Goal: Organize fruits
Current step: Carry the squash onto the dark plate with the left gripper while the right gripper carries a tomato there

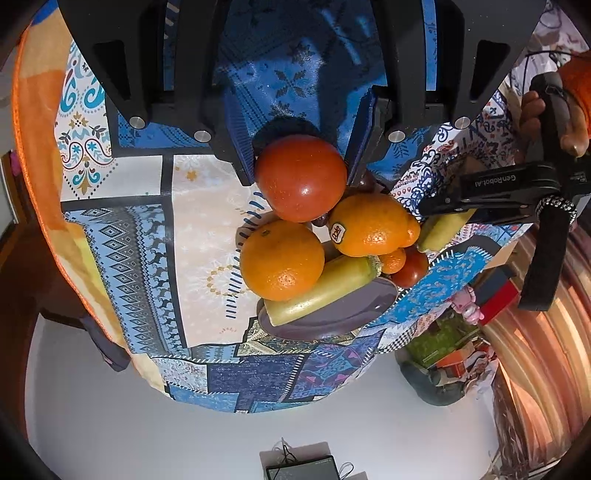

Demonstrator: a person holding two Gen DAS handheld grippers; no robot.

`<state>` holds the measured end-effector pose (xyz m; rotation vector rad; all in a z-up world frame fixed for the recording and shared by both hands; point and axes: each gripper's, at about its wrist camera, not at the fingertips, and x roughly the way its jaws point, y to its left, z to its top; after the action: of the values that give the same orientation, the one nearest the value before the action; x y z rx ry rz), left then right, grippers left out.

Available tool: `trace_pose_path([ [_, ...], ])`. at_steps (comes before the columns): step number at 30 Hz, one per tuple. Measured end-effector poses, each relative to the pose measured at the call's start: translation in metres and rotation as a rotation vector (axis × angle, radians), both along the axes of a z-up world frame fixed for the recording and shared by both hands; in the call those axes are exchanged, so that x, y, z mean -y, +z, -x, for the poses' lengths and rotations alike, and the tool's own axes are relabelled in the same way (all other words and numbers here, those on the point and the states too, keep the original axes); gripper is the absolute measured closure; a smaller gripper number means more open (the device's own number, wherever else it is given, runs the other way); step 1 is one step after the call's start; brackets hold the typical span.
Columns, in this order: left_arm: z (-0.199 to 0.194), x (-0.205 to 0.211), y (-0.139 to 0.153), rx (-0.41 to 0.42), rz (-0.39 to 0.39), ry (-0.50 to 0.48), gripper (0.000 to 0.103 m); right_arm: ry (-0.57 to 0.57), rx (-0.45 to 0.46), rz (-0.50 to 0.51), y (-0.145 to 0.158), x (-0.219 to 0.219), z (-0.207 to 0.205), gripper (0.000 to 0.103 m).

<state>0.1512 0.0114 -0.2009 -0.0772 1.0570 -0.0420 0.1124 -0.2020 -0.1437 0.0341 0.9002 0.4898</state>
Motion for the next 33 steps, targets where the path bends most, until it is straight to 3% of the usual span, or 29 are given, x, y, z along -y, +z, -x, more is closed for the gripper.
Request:
trace_pose_path([
  [3, 0.005, 0.002, 0.004, 0.014, -0.013, -0.016, 0.063, 0.000, 0.007, -0.002, 0.002, -0.001, 0.001, 0.057],
  [16, 0.019, -0.008, 0.049, 0.104, 0.016, -0.033, 0.064, 0.017, 0.059, -0.007, 0.021, -0.014, -0.013, 0.057],
  [26, -0.013, -0.019, 0.096, 0.234, 0.016, -0.024, 0.064, 0.039, 0.148, -0.007, 0.048, -0.035, -0.047, 0.057],
  [33, -0.049, -0.025, 0.111, 0.285, 0.023, -0.021, 0.064, 0.045, 0.190, -0.002, 0.061, -0.049, -0.080, 0.057],
])
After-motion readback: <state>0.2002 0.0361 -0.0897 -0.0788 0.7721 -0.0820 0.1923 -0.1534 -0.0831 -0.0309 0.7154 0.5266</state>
